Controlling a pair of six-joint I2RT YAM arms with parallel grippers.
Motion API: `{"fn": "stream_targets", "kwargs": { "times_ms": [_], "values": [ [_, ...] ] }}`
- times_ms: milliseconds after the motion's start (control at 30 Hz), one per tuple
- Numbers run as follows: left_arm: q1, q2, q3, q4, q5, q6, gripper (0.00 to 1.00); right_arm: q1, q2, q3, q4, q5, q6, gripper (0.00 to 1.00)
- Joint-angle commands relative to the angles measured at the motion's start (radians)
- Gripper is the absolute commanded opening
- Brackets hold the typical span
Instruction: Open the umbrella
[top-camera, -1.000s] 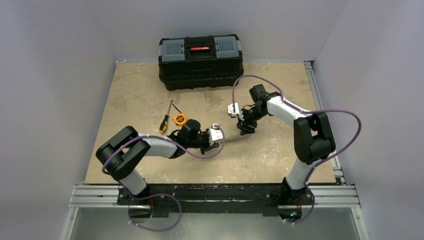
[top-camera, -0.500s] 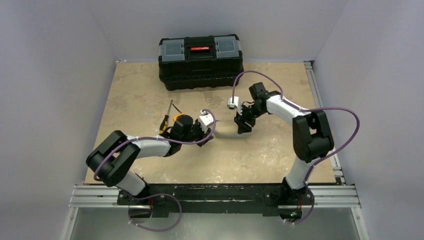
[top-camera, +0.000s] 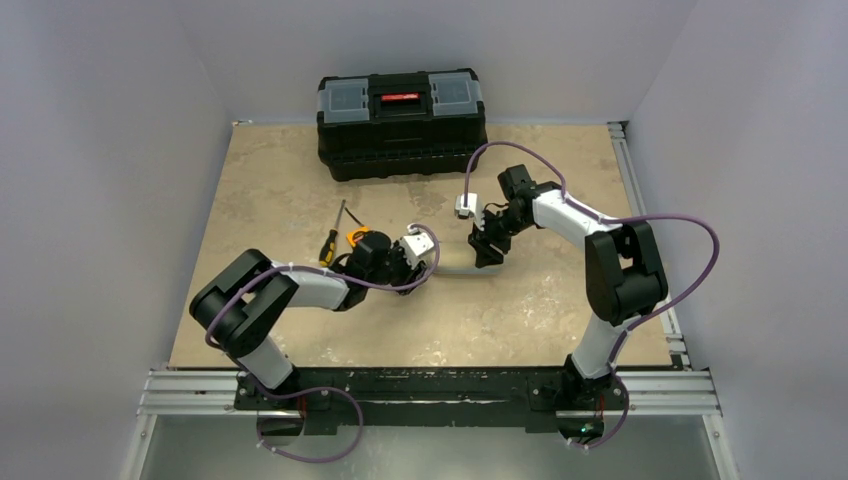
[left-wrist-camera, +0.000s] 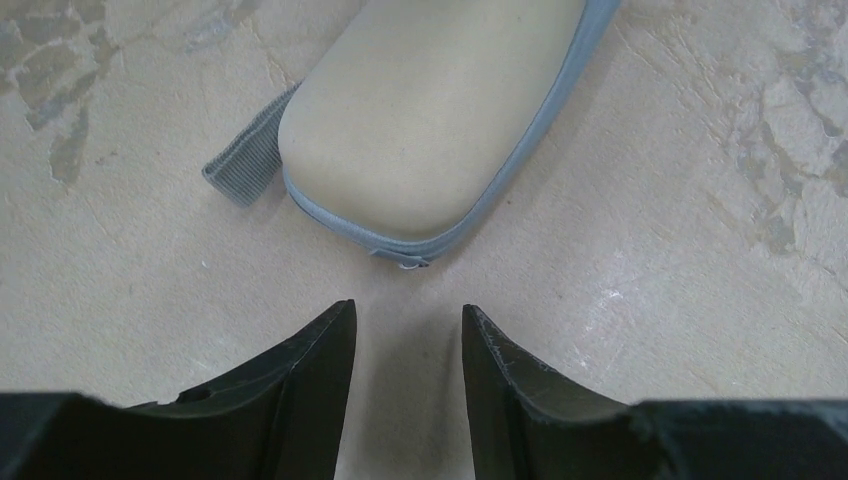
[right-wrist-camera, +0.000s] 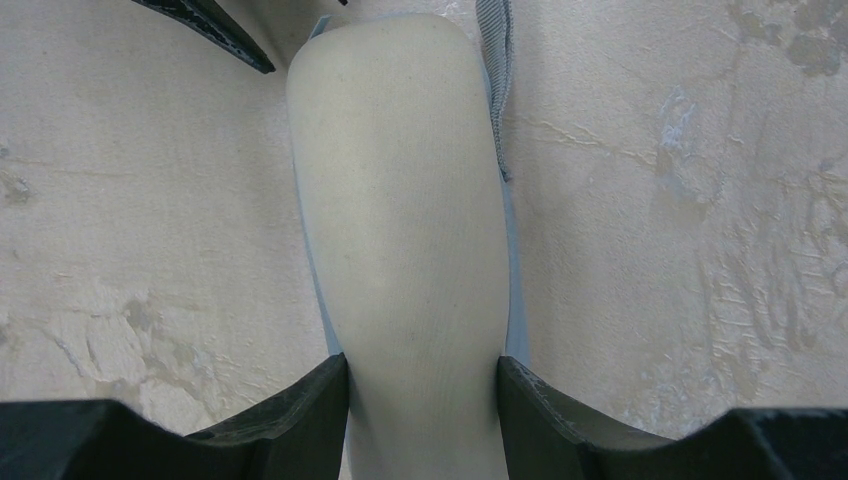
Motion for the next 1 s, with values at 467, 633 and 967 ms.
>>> {"fn": "stream_targets", "kwargs": {
  "times_ms": [467, 633, 967],
  "values": [
    [0.006, 0.052, 0.132, 0.038, 0.091, 0.11, 0.28, 0.013, -0.044, -0.084, 0.066, 0.126, -0.006, 0.0],
    [0.004, -0.001, 0.078, -0.011, 0.15, 0.138, 0.08, 0.012, -0.014, -0.056, 0.053, 0.113, 0.025, 0.0],
    [0.029, -0.056, 0.013, -0.073, 0.142, 0.017, 0.1, 0.008, -0.035, -0.081, 0.077, 0.115, 0.025, 0.0]
  ]
}}
